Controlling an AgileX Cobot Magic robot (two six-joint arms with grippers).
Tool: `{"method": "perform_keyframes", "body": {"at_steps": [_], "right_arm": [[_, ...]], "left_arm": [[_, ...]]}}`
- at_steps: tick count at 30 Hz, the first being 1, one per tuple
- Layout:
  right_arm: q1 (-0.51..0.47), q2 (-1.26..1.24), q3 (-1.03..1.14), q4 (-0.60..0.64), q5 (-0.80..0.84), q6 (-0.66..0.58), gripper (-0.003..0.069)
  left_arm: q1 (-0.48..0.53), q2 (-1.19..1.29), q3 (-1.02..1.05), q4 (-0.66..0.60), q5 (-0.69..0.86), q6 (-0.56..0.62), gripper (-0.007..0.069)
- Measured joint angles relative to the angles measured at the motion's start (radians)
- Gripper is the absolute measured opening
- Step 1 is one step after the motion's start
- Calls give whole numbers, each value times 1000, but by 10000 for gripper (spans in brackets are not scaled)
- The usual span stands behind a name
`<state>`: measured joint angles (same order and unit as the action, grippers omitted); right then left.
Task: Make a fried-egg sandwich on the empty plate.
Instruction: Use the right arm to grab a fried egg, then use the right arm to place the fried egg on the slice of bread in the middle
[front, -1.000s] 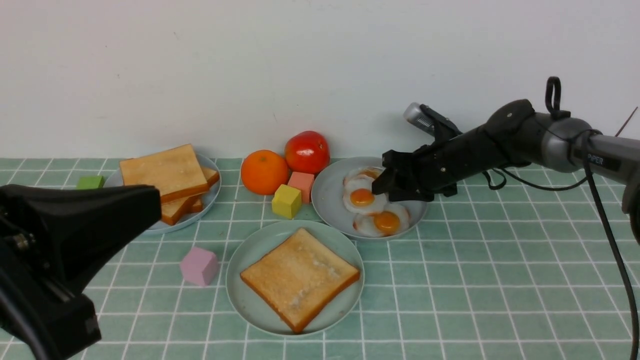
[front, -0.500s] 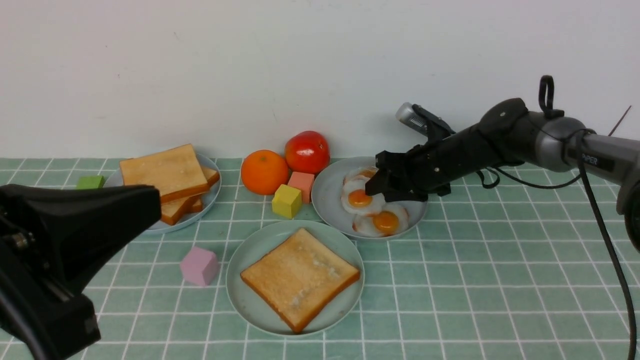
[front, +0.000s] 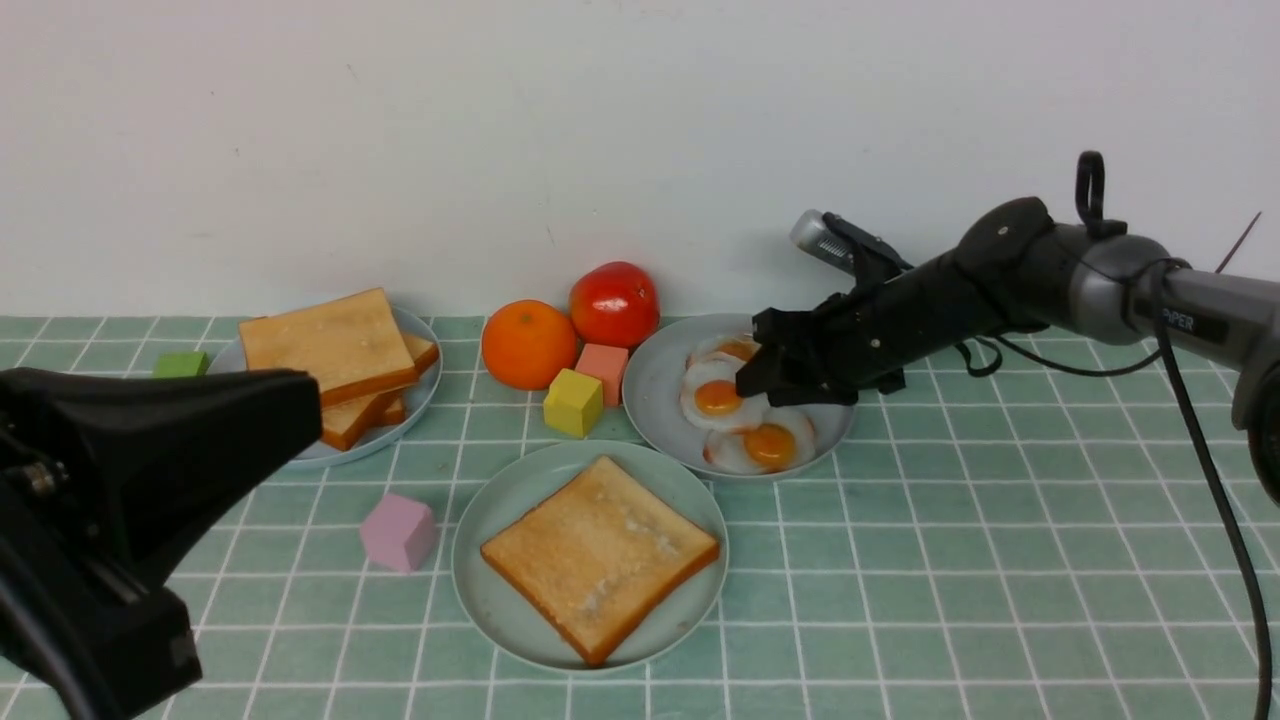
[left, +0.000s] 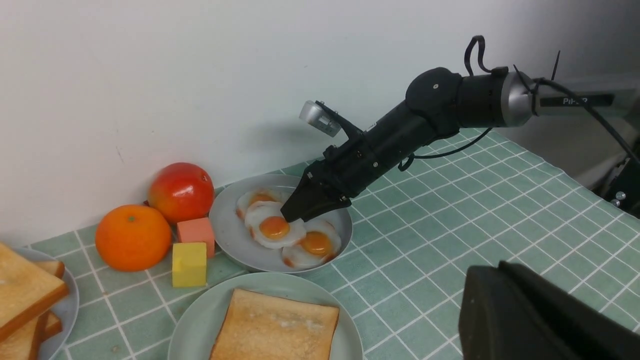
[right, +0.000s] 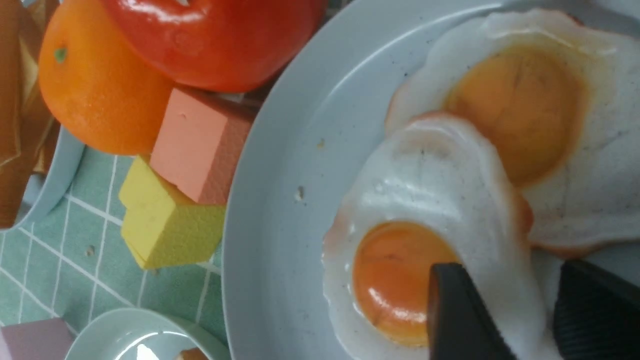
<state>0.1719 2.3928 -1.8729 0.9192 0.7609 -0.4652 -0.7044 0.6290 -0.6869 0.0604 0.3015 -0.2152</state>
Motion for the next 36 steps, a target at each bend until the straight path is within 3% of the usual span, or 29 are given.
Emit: {"method": "perform_keyframes", "body": {"at_steps": [13, 23, 30, 36], "right_arm": [[-2, 10, -6, 103, 19, 0, 69], [-5, -67, -6, 106, 76, -19, 46], [-31, -236, 20, 3, 211, -23, 46], [-31, -378, 153, -27, 211, -25, 46]], "left_arm": [[0, 0, 0, 0, 0, -1, 15], [0, 0, 0, 31, 76, -1, 20], [0, 0, 0, 67, 194, -1, 22], [0, 0, 0, 75, 225, -1, 22]]}}
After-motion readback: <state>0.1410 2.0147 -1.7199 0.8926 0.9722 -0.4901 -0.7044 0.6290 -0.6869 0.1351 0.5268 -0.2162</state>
